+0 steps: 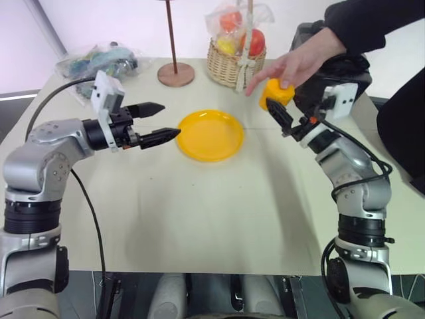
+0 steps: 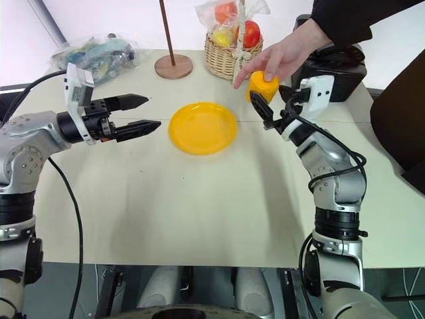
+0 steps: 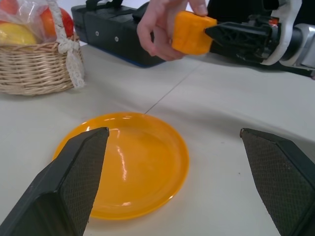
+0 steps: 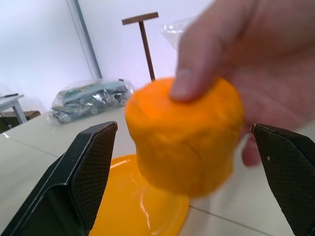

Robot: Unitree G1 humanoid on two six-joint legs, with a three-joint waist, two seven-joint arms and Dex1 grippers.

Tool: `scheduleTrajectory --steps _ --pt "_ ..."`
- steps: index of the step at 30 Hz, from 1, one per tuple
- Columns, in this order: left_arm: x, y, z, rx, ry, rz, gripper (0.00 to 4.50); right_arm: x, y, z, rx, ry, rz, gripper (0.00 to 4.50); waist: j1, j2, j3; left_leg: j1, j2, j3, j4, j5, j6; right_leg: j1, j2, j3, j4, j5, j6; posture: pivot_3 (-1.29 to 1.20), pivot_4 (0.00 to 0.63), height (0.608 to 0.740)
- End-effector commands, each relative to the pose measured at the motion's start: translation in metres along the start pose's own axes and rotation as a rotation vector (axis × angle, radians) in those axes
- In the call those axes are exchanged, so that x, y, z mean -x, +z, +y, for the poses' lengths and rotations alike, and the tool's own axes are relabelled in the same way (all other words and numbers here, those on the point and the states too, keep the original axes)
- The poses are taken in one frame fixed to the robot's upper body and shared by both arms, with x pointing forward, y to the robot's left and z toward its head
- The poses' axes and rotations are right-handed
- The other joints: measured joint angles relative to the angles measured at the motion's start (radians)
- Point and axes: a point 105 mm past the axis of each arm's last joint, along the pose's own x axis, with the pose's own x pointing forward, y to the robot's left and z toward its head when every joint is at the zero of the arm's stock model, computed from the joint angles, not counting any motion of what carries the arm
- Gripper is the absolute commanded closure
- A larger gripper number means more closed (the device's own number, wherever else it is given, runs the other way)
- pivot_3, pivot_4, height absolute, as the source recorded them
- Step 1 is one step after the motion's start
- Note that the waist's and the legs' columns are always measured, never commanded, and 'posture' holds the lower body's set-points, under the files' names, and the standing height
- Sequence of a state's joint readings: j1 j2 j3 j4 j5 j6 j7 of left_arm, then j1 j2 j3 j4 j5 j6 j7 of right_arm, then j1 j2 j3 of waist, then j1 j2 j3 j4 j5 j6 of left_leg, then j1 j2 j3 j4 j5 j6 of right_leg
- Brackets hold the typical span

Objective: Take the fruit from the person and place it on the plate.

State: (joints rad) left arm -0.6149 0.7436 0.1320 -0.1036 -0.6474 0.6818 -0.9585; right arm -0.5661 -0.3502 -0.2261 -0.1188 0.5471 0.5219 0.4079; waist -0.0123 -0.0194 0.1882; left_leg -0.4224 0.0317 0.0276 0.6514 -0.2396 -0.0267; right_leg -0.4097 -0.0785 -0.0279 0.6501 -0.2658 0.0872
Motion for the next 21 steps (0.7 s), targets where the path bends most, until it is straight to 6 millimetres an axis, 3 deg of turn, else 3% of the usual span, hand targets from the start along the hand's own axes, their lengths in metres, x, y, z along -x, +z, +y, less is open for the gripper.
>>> scheduleTrajectory --steps 1,4,5,9,18,21 --pt "0.005 0.009 -0.003 -0.046 0.019 -0.029 0.03 -0.006 0.016 0.01 0.018 0.041 -0.049 0.0 0.0 0.0 0.0 0.0 0.0 0.0 0.0 0.0 0.0 0.0 0.0 0.0 0.0 0.0 0.0 0.0 0.15 0.74" --pt "0.006 0.008 -0.003 -0.046 0.03 -0.029 0.03 -0.009 0.015 0.011 0.023 0.045 -0.041 0.0 0.0 0.0 0.0 0.0 0.0 0.0 0.0 0.0 0.0 0.0 0.0 0.0 0.0 0.0 0.0 0.0 0.15 0.74" --pt "0.006 0.008 -0.003 -0.046 0.034 -0.03 0.0 -0.009 0.015 0.01 0.027 0.046 -0.038 0.55 0.0 0.0 0.0 0.0 0.0 0.0 0.0 0.0 0.0 0.0 0.0 0.0 0.0 0.0 0.0 0.0 0.15 0.74" --pt "0.008 0.008 -0.003 -0.046 0.045 -0.031 0.0 -0.01 0.015 0.009 0.034 0.046 -0.033 2.04 0.0 0.0 0.0 0.0 0.0 0.0 0.0 0.0 0.0 0.0 0.0 0.0 0.0 0.0 0.0 0.0 0.15 0.74" --pt "0.007 0.008 -0.001 -0.048 0.059 -0.035 0.0 -0.011 0.01 0.013 0.042 0.067 -0.009 2.05 0.0 0.0 0.0 0.0 0.0 0.0 0.0 0.0 0.0 0.0 0.0 0.0 0.0 0.0 0.0 0.0 0.15 0.74" --pt "0.011 0.007 0.003 -0.043 0.086 -0.034 0.0 -0.017 0.002 0.023 0.037 0.095 0.002 2.05 0.0 0.0 0.0 0.0 0.0 0.0 0.0 0.0 0.0 0.0 0.0 0.0 0.0 0.0 0.0 0.0 0.15 0.74"
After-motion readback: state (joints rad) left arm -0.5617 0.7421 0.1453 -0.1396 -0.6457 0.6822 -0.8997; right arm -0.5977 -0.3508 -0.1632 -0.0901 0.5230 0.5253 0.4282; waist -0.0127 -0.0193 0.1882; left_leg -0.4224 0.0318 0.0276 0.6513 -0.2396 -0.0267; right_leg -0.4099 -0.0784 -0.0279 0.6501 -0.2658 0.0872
